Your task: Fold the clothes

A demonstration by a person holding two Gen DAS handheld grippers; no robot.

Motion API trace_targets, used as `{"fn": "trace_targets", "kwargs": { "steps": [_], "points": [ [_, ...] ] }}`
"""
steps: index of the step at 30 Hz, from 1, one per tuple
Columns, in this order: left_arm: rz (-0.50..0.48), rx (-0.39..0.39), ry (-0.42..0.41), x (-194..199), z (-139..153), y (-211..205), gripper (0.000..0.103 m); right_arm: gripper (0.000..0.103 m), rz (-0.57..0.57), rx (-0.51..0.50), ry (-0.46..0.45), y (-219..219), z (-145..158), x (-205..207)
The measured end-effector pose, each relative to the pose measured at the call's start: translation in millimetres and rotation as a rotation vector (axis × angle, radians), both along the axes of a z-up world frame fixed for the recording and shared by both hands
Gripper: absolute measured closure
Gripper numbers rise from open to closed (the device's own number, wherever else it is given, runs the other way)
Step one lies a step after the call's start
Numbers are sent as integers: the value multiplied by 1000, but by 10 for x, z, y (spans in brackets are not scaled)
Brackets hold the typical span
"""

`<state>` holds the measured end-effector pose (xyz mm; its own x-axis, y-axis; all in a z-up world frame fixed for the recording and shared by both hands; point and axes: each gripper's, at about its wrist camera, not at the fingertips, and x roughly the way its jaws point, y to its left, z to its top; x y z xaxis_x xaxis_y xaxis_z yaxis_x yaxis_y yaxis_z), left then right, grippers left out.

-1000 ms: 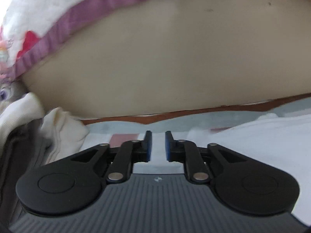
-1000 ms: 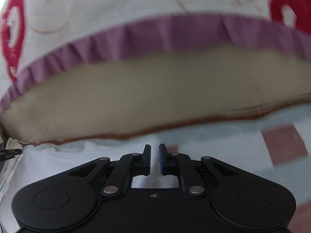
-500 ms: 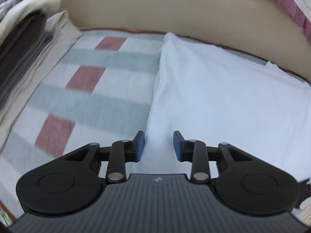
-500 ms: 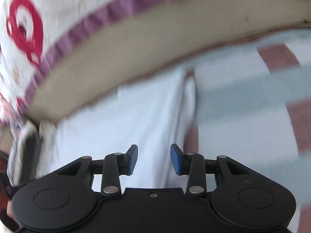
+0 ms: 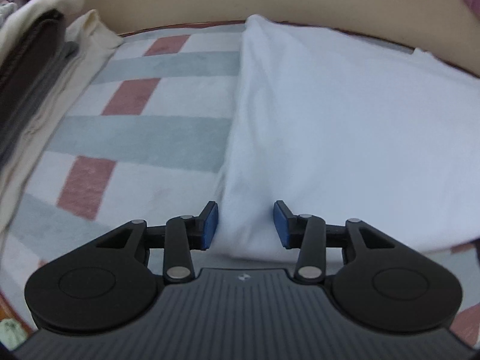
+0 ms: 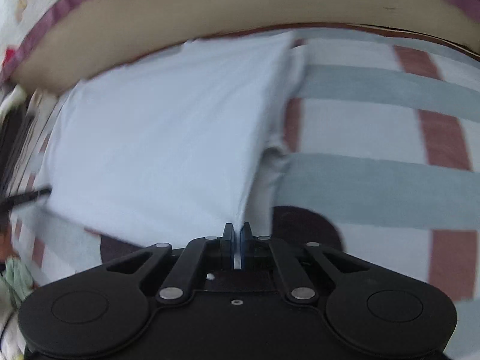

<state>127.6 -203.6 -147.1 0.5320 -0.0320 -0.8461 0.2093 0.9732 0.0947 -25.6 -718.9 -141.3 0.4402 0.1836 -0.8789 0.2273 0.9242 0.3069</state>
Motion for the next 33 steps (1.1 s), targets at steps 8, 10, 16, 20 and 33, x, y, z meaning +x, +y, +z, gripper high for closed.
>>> {"fn": "trace_targets", "kwargs": {
  "steps": [8,10,16,20,33],
  "points": [
    [86,79,8,-46,116,236,59,92,-3,-224,170,156,-93,27],
    [169,61,37,-28,140,389,59,77,-52,-310,187,151,-39,5],
    [297,-307,134,-109,174,859,61,35,-321,52,-109,-32,284,-341],
    [232,-474,47,-249,296,671,61,34,-528,386,-111,-85,-42,-519],
    [-228,-348,-56,-763,74,-1227,61,32,-781,349,-341,318,-484,-565]
  ]
}}
